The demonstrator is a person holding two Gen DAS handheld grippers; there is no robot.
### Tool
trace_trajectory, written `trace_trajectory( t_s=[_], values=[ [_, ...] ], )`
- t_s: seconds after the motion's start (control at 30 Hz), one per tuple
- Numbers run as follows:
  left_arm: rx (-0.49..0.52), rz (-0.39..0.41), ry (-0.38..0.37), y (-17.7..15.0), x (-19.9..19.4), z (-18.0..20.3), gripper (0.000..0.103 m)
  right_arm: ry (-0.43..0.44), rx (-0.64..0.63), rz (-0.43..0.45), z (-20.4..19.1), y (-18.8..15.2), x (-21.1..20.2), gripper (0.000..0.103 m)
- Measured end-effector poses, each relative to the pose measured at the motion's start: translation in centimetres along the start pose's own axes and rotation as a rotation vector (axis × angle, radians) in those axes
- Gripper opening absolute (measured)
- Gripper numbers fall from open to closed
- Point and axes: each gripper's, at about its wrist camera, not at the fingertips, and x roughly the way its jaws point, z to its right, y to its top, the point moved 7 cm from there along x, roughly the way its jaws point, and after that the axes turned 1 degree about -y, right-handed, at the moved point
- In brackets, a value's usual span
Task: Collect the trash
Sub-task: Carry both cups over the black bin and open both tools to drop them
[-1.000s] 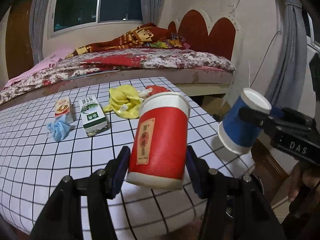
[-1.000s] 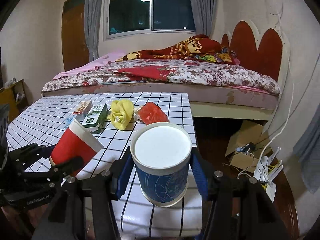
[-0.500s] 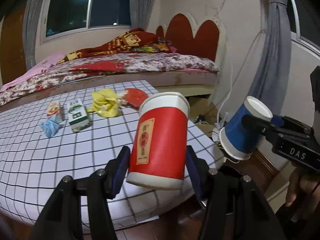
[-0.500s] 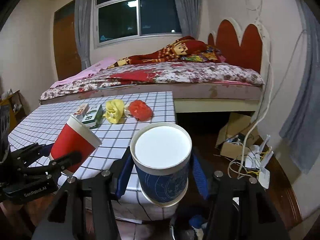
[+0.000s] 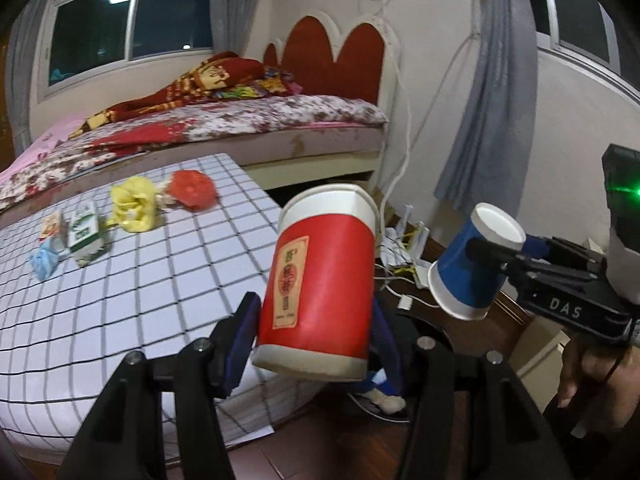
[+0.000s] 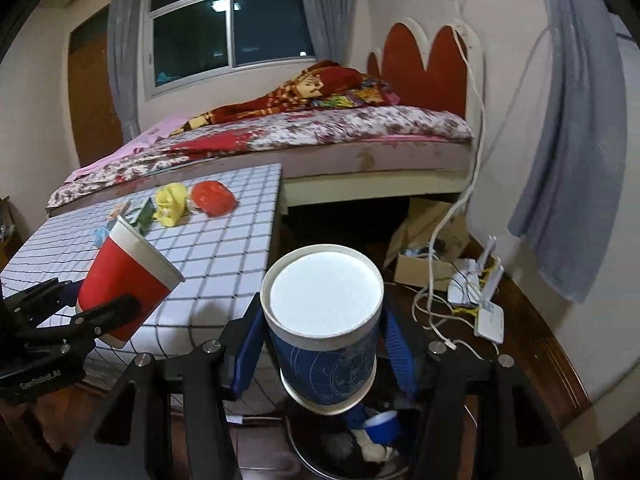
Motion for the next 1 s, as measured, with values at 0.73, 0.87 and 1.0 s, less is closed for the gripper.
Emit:
trace_trajectory(
  t_s=[0.73,0.87,1.0],
  values=[
    [0.074,-0.111,-0.147,-3.8,5.3,8.9,0.056,-0.028,0.207,-0.143,9.4,-6.9,0.6,0.058],
    [0.063,-0.138,-0.161,-4.7,6.5,9.3,0.056,-0.027,0.232,-0.167,10.3,-7.9,1.2,0.058],
    [0.056,-0.172,-0.174,-5.9,7.8,9.4,0.056,-0.017,0.249,-0.200,10.8,-8.9,2.0,0.058]
  ],
)
